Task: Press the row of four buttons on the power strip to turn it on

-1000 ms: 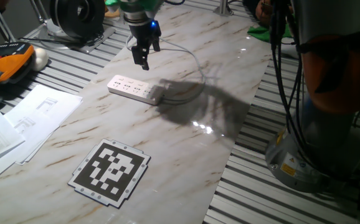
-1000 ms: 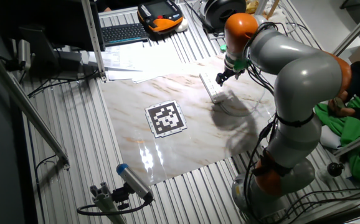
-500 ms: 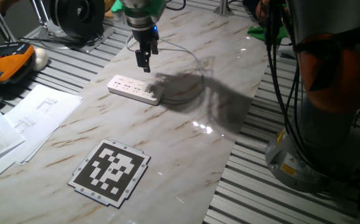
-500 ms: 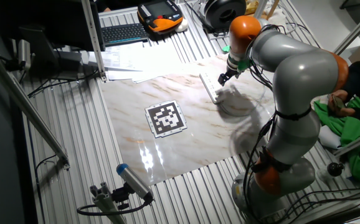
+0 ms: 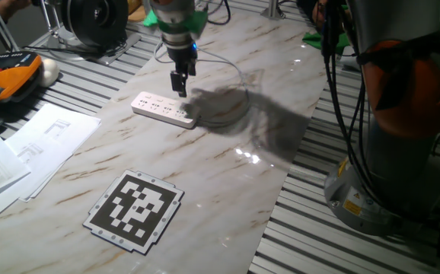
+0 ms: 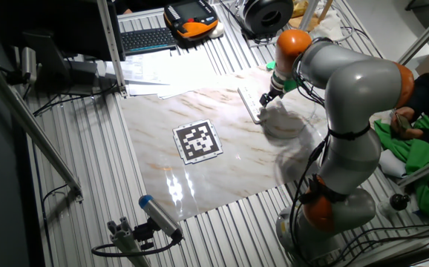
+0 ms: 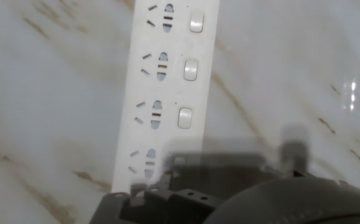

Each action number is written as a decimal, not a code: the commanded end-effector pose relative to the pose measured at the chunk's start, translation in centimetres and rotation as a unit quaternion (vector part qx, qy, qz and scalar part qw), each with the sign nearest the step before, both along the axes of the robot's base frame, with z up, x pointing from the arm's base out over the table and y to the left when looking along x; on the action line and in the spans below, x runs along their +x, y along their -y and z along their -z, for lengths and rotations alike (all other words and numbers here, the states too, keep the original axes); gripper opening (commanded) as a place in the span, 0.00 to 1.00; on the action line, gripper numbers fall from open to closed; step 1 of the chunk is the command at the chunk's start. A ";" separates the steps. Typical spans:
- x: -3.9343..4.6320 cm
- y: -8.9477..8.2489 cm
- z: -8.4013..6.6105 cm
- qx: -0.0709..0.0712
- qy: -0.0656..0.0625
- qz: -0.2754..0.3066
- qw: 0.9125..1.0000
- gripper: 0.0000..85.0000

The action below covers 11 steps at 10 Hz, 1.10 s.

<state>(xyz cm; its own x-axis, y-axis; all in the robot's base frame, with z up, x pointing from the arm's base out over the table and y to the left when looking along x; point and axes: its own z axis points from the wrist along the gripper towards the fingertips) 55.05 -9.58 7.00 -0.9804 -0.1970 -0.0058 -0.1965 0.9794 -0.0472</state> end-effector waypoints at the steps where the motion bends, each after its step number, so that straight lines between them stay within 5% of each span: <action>1: 0.16 0.0 0.7 0.005 0.000 0.000 1.000 1.00; 3: 0.12 0.2 1.6 0.007 0.010 -0.001 1.000 1.00; 11: 0.02 1.0 3.2 0.018 0.014 -0.005 1.000 1.00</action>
<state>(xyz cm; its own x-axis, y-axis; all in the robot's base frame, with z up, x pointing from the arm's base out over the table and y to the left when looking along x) 55.08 -10.61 3.77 -0.9779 -0.2050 -0.0413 -0.2044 0.9787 -0.0177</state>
